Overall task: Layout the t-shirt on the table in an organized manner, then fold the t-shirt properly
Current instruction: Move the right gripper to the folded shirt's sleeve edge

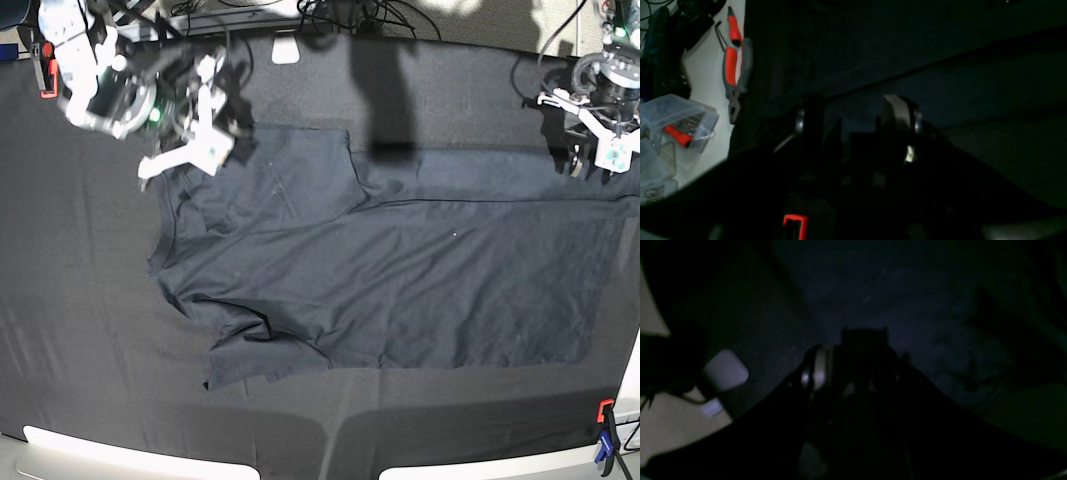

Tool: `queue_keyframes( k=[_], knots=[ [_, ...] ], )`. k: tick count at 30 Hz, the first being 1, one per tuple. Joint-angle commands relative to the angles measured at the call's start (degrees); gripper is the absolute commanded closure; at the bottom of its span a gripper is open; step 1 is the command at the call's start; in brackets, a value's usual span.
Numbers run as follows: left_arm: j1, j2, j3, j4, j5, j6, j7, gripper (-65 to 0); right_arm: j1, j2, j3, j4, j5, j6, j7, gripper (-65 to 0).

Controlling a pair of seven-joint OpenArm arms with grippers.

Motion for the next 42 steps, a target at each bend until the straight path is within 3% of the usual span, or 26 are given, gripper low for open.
queue_keyframes(
  k=[1,5,9,17,24,33,39,42],
  knots=[
    [0.0,-0.7,-0.5,1.2,-0.1,0.4,-1.4,-26.3,0.3,1.6,-0.3,1.0,-0.8,0.3,1.3,-19.0],
    [0.0,-0.7,-0.5,1.2,-0.1,0.4,-1.4,-26.3,0.3,5.0,-4.0,1.0,-7.6,0.0,5.0,-19.0],
    [0.0,-0.7,-0.5,1.2,-0.1,0.4,-1.4,-26.2,0.8,6.8,-9.6,1.0,-14.1,-4.1,6.3,-19.0],
    [0.0,-0.7,-0.5,1.2,-0.1,0.4,-1.4,-26.3,3.1,6.9,-19.1,1.0,-25.1,-13.6,7.1,-19.0],
    [0.0,-0.6,-0.5,1.2,-0.1,0.4,-1.4,-26.2,7.2,6.8,-23.8,0.7,-25.6,-13.6,7.1,-14.5],
    [0.1,-0.6,-0.5,1.2,-0.1,0.4,-1.3,-26.2,7.3,6.6,-24.0,0.5,-25.2,-13.6,6.2,-14.6],
    [0.2,-0.6,-0.5,1.2,-0.1,0.5,-1.2,-26.2,8.0,6.5,-24.0,-4.2,-25.4,-13.6,7.8,-21.8],
    [0.2,-0.6,-0.5,1.2,-0.1,0.5,-1.2,-26.2,9.4,6.5,-24.0,-6.9,-25.4,-13.6,8.8,-22.1]
  ],
)
